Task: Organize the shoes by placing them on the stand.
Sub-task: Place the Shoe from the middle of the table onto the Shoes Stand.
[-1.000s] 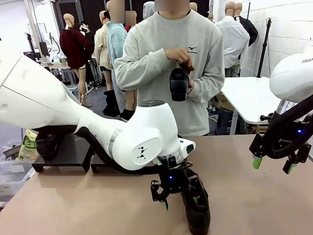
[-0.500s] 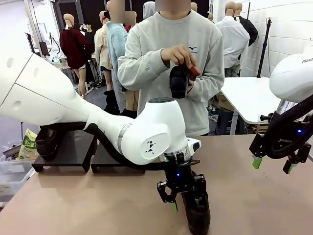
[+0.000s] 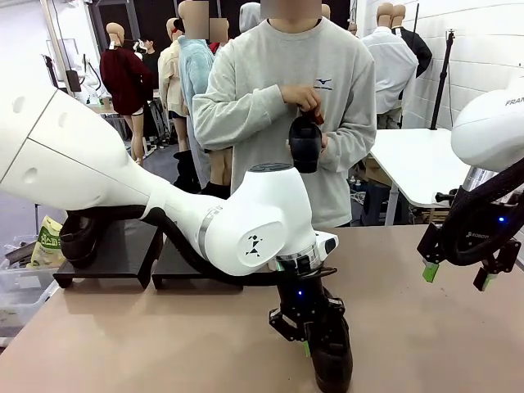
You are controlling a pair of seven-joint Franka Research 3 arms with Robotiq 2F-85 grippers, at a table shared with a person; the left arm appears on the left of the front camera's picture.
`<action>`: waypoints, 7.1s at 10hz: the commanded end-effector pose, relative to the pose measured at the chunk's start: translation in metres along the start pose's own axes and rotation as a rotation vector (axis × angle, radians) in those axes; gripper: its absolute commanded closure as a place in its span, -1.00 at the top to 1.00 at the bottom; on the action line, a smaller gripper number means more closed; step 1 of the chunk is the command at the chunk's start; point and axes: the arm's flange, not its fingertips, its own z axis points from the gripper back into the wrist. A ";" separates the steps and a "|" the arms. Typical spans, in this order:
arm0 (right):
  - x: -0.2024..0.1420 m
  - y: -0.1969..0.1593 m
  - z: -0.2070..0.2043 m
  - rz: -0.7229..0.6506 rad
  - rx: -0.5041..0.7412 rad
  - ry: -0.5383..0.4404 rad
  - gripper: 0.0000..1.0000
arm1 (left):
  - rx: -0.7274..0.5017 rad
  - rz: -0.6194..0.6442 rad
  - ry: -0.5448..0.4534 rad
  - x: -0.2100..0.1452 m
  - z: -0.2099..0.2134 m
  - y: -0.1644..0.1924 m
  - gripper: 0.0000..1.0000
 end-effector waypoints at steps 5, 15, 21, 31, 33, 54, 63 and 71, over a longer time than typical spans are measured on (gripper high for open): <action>0.001 -0.001 0.002 0.006 -0.008 0.006 1.00 | -0.025 -0.122 0.173 -0.027 0.040 0.006 -1.00; 0.001 -0.001 0.002 0.006 -0.008 0.006 1.00 | -0.062 0.086 -0.300 -0.060 0.211 0.181 -1.00; 0.001 -0.001 0.002 0.006 -0.008 0.006 1.00 | 0.173 -0.034 -0.534 -0.027 0.228 0.224 -1.00; 0.001 -0.001 0.002 0.006 -0.008 0.006 1.00 | 0.094 -0.047 -0.467 0.089 0.262 0.355 -1.00; 0.001 -0.001 0.002 0.006 -0.008 0.006 1.00 | 0.114 -0.067 -0.490 0.073 0.248 0.345 -1.00; 0.001 -0.001 0.002 0.006 -0.008 0.006 1.00 | 0.181 0.120 -0.383 0.178 0.208 0.423 -1.00; 0.001 -0.001 0.002 0.006 -0.008 0.006 1.00 | 0.216 0.130 -0.378 0.189 0.193 0.426 0.00; 0.001 -0.001 0.002 0.006 -0.008 0.006 1.00 | 0.260 0.105 -0.399 0.172 0.227 0.410 1.00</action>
